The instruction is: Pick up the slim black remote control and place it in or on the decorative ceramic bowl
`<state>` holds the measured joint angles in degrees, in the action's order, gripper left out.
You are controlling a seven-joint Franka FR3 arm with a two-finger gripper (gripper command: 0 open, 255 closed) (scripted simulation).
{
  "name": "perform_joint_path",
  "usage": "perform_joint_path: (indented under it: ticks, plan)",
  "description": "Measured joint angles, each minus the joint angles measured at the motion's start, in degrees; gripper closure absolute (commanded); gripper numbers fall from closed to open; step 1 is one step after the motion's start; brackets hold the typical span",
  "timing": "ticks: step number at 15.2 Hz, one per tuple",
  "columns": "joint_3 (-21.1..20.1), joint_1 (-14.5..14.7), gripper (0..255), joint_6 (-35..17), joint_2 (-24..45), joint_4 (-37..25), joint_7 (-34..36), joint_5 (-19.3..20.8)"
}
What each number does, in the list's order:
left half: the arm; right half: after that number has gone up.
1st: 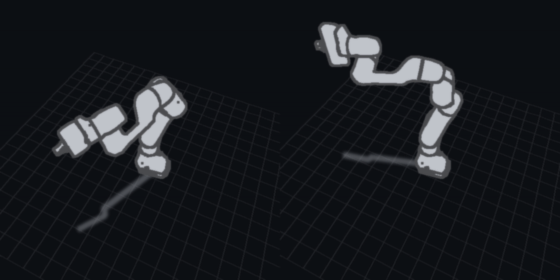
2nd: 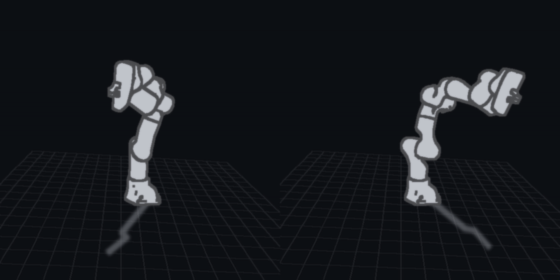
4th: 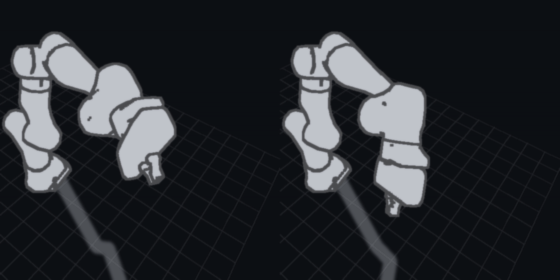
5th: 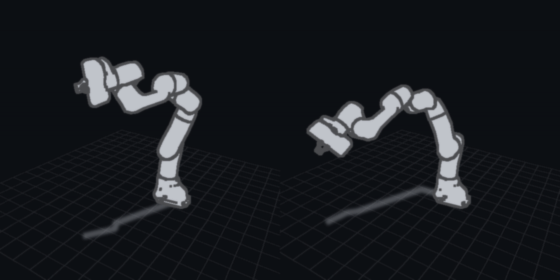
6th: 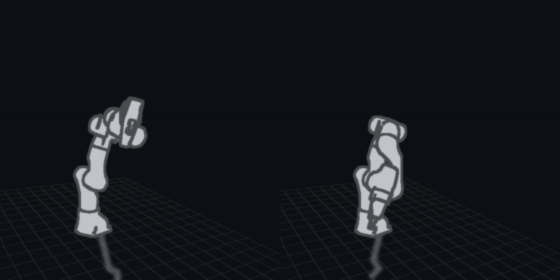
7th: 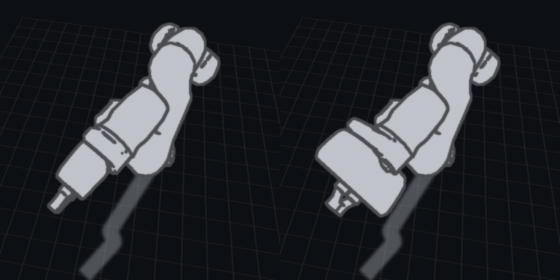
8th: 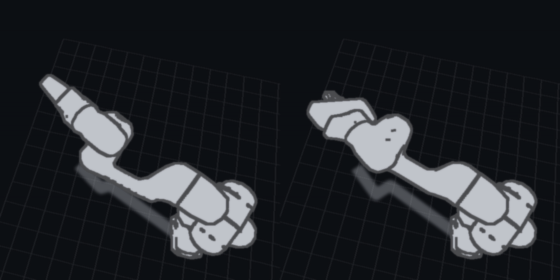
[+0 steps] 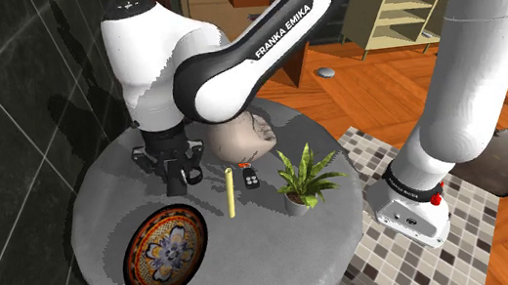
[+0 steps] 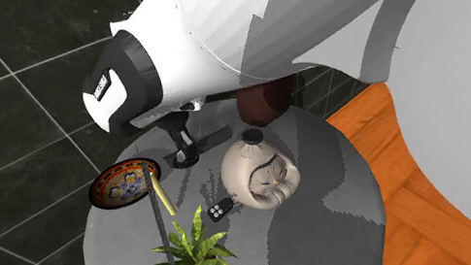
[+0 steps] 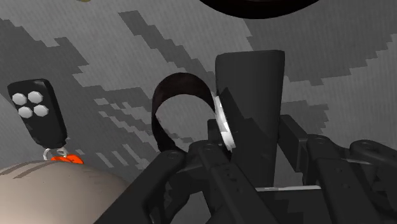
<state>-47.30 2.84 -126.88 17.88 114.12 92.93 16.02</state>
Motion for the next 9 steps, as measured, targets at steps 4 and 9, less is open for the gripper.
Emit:
perform_joint_path:
  ticks: [4, 9]
  plan:
    - [-1.0, -0.9, 255, 2.5, -2.0, -1.2, -1.4, -2.0]
    - [-2.0, -1.8, 255, 5.7, -4.3, -2.8, -2.8, -4.3]
